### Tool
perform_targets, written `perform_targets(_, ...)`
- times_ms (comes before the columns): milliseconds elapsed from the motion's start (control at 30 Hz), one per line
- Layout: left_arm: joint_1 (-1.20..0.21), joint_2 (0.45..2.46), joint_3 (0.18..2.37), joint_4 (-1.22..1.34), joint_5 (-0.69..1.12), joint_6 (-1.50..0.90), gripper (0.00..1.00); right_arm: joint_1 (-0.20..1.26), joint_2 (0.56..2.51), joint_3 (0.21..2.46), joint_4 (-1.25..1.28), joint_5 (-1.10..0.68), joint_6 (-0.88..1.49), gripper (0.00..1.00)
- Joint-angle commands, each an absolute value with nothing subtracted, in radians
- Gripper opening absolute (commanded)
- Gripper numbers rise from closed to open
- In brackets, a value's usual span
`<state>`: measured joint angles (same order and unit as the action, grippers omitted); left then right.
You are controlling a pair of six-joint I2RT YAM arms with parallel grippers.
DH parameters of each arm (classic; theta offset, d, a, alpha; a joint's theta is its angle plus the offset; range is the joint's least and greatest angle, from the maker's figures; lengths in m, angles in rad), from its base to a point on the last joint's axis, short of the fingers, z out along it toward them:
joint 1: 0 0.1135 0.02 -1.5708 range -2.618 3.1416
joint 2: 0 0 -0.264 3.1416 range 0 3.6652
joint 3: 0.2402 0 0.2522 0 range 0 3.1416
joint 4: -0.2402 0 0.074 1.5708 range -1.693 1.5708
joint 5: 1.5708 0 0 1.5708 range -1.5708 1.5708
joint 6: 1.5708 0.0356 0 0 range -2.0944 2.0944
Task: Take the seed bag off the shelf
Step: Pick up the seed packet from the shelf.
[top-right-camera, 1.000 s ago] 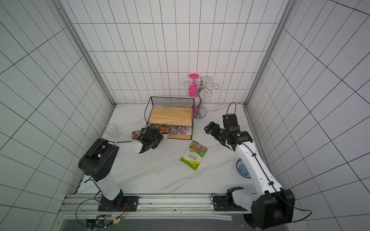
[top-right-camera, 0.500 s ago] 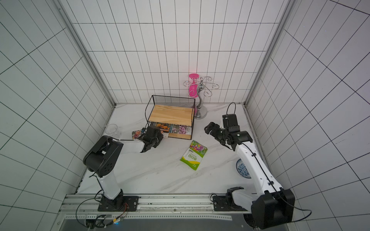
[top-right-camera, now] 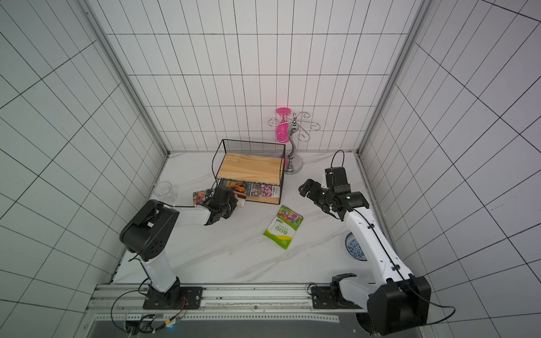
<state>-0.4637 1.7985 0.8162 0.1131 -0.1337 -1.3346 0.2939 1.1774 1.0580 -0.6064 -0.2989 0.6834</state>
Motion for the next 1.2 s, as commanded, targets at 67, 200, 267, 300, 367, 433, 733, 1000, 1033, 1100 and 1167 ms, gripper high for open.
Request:
perform_targets(67,-0.467,1.776,0.823,0.047,-0.14,-1.282,0.0,0.287,1.179,1.035,-0.621,-0.294,0.667,0.91)
perform_targets(200,-0.466,1.753,0.859,0.047,-0.116,-1.24,0.0,0.287,1.177,1.037,-0.621,-0.294,0.666,0.91)
perform_targets(267,-0.466,1.735,0.877,0.004,-0.124,-1.236,0.0,0.287,1.178,1.036,-0.621,-0.295,0.667,0.91)
perform_targets(300,-0.465,1.722,0.884,-0.02,-0.132,-1.238,0.0,0.287,1.175,1.034,-0.621,-0.294,0.668,0.91)
perform_targets(367,-0.465,1.698,0.888,-0.052,-0.142,-1.246,0.0,0.287,1.175,1.032,-0.62,-0.294,0.669,0.91)
perform_targets(433,-0.463,1.67,0.891,-0.083,-0.147,-1.25,0.0,0.287,1.173,1.027,-0.618,-0.295,0.67,0.91)
perform_targets(733,-0.461,1.602,0.908,-0.185,-0.176,-1.284,0.0,0.287,1.183,1.031,-0.614,-0.303,0.669,0.91)
perform_targets(1000,-0.464,1.552,0.922,-0.255,-0.2,-1.29,0.0,0.287,1.195,1.039,-0.6,-0.326,0.661,0.91)
perform_targets(1033,-0.466,1.545,0.921,-0.26,-0.195,-1.294,0.0,0.287,1.199,1.039,-0.588,-0.343,0.657,0.91)
perform_targets(1100,-0.475,1.526,0.92,-0.277,-0.196,-1.295,0.0,0.291,1.21,1.052,-0.565,-0.38,0.641,0.91)
perform_targets(1167,-0.486,1.503,0.916,-0.295,-0.206,-1.297,0.0,0.304,1.227,1.09,-0.563,-0.391,0.609,0.91)
